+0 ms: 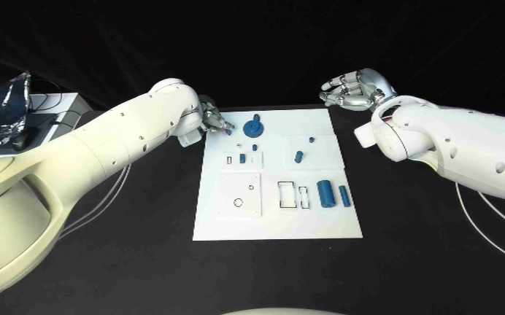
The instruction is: Assemble the parts on the task board
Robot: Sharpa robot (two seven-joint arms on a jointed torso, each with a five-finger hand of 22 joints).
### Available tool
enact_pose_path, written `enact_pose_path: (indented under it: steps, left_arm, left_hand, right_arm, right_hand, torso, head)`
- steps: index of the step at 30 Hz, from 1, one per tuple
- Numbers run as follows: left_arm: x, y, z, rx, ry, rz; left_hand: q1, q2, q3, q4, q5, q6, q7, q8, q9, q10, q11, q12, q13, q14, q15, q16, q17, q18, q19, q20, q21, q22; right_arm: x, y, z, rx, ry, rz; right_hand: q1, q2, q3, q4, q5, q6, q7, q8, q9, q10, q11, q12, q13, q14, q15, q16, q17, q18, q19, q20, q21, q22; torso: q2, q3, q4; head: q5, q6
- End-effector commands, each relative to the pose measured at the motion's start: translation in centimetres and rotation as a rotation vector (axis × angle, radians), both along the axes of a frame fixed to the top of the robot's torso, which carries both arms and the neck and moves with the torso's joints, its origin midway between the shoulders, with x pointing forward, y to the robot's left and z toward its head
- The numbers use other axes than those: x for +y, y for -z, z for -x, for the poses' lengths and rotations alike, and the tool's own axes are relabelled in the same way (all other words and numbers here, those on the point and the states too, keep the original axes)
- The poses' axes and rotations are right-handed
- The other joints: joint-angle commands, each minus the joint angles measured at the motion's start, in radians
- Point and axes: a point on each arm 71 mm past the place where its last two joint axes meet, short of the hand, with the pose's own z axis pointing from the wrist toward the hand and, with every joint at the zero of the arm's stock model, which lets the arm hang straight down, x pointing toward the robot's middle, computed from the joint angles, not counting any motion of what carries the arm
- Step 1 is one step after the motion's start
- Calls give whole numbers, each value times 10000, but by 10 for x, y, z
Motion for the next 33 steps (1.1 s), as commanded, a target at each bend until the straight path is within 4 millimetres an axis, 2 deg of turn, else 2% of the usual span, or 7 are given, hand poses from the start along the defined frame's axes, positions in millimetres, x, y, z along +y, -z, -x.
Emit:
enact_pose_path:
  steps: [1,6,10,23,25,30,33]
  left_arm:
    - [-5,-1,1,78,118,295]
    - [-5,-2,0,20,-16,688]
    - [-5,-2,0,7,-100,966]
    - [-6,-4,4,186,-153,1608]
    - [-5,-5,6,281,-192,1808]
    - [-2,-9,12,356,-119,1973]
    - [-1,-11,18,308,79,1808]
  left_hand:
    - [0,-336,1304,-62,23,-72,-86,284,278,-9,-67,58,-36,860,-116,53,2049,-41,1,-96,47,19]
    - [100,-603,2799,-453,1,-206,-141,643,635,-142,-109,-105,-274,824,-157,0,1944,-12,-99,-126,-30,-100]
    - [-29,-678,4035,-1211,-37,-421,-149,1144,1084,-276,-123,-329,-563,796,-156,-28,1892,19,-210,-135,-113,-216]
    - [-540,-771,5179,-2179,353,-519,-128,1776,1604,-94,-129,-285,-539,808,-177,-8,1926,16,-197,-159,-79,-157]
    - [-679,-840,5255,-2328,795,-437,-144,1832,1625,-25,-146,-258,-513,821,-195,10,1962,14,-183,-174,-62,-134]
    - [-974,-945,5061,-2764,2704,-54,-231,1841,1557,293,-243,-148,-357,881,-294,88,2119,-21,-42,-268,58,52]
    - [-1001,-938,4986,-2834,2918,12,-251,1821,1534,353,-266,-131,-327,888,-314,97,2140,-35,-1,-282,91,112]
  right_arm:
    - [1,-1,0,-90,-96,38]
    - [0,-1,0,-67,-87,46]
    - [0,-1,-1,-50,-73,55]
    - [-2,0,-2,-19,-30,81]
    - [-3,0,-2,-15,-17,85]
    - [-4,0,-3,1,17,94]
    - [-5,0,-3,5,36,100]
  right_hand:
    - [-2,59,-63,-13,38,24,109,-31,12,-90,-4,-5,-15,8,10,-32,-16,76,21,1,-30,-12]
    - [-2,59,-64,-13,39,24,109,-33,12,-90,-3,-4,-16,6,11,-35,-19,76,15,2,-34,-18]
    - [-3,59,-65,-13,40,25,109,-34,13,-90,-3,-3,-16,5,12,-38,-21,76,11,3,-38,-22]
    - [-9,56,-73,-11,42,25,112,-37,14,-93,-1,-2,-16,0,15,-45,-26,74,-7,7,-50,-37]
    - [-10,55,-73,-11,42,25,112,-38,14,-93,-1,-2,-16,-1,16,-46,-27,74,-9,8,-52,-39]
    - [-10,55,-73,-11,42,25,112,-38,14,-93,-1,-2,-16,-1,16,-46,-27,74,-9,8,-52,-39]
    - [-13,55,-76,-10,43,24,113,-39,14,-94,0,-1,-16,-2,17,-49,-29,73,-17,10,-57,-45]
  torso:
    - [9,1,-4]
    - [4,4,3]
    - [8,4,2]
    - [-38,0,45]
    - [-68,6,66]
    - [-153,15,119]
    - [-203,17,141]
  head:
    - [6,-19]
    - [1,-28]
    - [5,-36]
    - [47,-30]
    - [62,-39]
    - [69,-93]
    - [90,-120]
